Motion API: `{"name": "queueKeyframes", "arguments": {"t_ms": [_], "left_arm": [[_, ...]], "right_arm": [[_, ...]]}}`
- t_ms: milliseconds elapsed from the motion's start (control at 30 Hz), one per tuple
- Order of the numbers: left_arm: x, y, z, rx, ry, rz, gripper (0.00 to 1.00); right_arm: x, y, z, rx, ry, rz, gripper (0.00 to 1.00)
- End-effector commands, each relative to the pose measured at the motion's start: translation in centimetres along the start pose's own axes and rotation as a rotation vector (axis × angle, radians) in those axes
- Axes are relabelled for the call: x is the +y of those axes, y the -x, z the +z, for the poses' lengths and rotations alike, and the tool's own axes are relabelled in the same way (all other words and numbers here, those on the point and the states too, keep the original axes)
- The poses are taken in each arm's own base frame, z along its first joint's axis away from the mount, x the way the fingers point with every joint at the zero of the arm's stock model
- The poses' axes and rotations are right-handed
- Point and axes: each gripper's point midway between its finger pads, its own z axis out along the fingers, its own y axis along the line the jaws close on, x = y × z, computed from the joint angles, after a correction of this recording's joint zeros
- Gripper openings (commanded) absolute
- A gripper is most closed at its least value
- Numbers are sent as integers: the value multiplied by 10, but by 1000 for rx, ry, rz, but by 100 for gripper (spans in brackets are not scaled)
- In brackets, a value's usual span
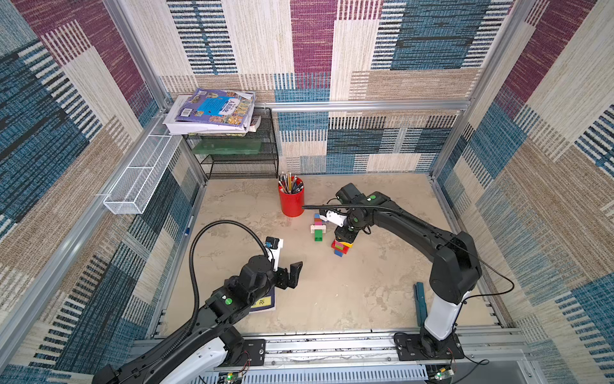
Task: Assemble the letter f with lego
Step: Assemble the lego brick with the lego brick, then place the lego brick at the center of the board.
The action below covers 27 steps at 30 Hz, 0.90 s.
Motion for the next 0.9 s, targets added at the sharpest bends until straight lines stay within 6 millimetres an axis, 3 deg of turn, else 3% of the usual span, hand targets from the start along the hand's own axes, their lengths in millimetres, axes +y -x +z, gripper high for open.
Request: {"name": "queueKeyframes", "arguments": {"t_ms": [0,533,867], "left_arm": [[1,7,-2,-20,12,4,99],[1,8,-2,-25,9,-8,99],[1,6,-2,-24,6,-8,99]], "right_arm": [[2,-23,10,91,-4,34,8],[2,-20,4,86,-6,90,7],[-2,-29,8,108,-47,85,6]]}}
